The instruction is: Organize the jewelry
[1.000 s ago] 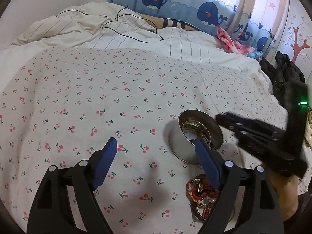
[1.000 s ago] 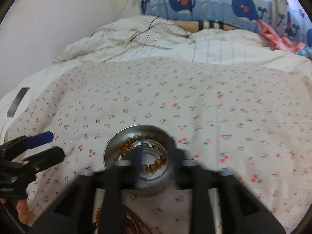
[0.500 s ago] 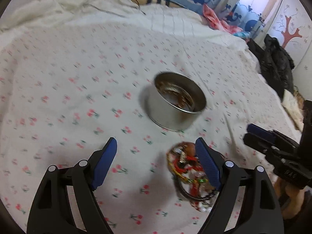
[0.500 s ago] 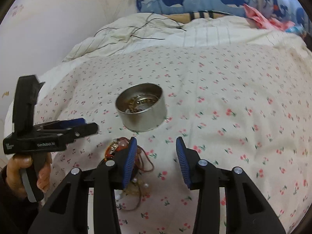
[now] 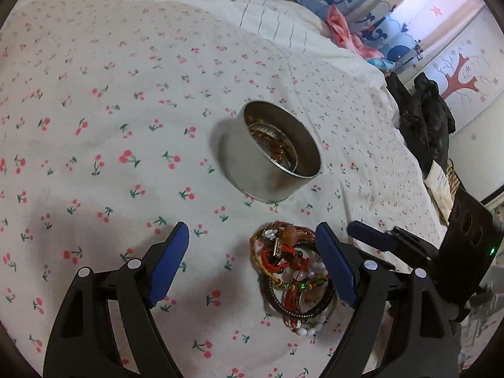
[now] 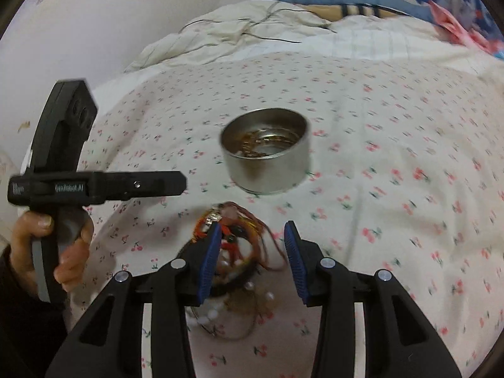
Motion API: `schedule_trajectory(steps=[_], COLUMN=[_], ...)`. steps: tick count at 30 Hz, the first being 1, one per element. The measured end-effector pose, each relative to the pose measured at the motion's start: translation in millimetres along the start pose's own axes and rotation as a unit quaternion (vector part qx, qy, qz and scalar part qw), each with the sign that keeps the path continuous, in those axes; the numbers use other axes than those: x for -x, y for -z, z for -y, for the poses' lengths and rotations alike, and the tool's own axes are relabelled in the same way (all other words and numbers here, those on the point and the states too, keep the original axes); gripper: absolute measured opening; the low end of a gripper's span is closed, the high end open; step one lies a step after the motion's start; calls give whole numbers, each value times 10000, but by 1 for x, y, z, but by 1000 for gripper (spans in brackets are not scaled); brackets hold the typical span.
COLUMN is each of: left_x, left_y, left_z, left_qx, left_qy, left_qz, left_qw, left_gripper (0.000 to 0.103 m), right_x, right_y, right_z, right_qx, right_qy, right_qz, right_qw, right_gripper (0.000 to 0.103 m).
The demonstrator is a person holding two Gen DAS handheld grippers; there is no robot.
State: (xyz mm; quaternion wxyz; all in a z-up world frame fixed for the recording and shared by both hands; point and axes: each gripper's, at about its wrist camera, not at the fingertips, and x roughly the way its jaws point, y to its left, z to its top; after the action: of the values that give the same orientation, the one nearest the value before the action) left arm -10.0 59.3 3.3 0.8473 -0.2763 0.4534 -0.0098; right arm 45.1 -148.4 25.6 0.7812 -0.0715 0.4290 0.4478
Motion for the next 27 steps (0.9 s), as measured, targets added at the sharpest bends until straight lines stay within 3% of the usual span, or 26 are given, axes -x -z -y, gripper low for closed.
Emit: schedule_trajectory(steps=[2, 6, 8, 21, 24, 25, 26, 27], left_x=[-3, -8, -9, -12, -18, -19, -20, -20], left_y=[0, 1, 1, 0, 2, 3, 3, 2], left_z=[-2, 1, 1, -6, 1, 2, 3, 3], left_qx=[45, 4, -1, 165, 15, -16, -22, 5], left_qy=[9, 27, 29, 27, -6, -19, -20, -9], left_qz=[-99, -181, -215, -272, -384, -401, -406, -402], left_qw=[9999, 9998, 9998, 9995, 9993, 9992, 9992, 9992], left_gripper=[79, 79, 79, 80, 81, 81, 82, 82], right_x=[-12, -34, -32, 20, 18, 14, 8, 2], right_y=[-1, -1, -1, -10, -11, -11, -9, -7], right_z=[-7, -8, -5, 27, 27, 25, 23, 20], right_qx=[127, 193, 92, -813, -794, -785, -776, -724], right_qy=[-44, 114, 46, -602, -843, -899, -866, -816], right_qz=[-107, -336, -298, 501, 269, 155, 55, -88], right_qw=[9999, 9992, 9995, 9936, 9929, 9927, 9932, 9940], right_gripper=[33, 8, 5, 4, 4, 4, 16, 47])
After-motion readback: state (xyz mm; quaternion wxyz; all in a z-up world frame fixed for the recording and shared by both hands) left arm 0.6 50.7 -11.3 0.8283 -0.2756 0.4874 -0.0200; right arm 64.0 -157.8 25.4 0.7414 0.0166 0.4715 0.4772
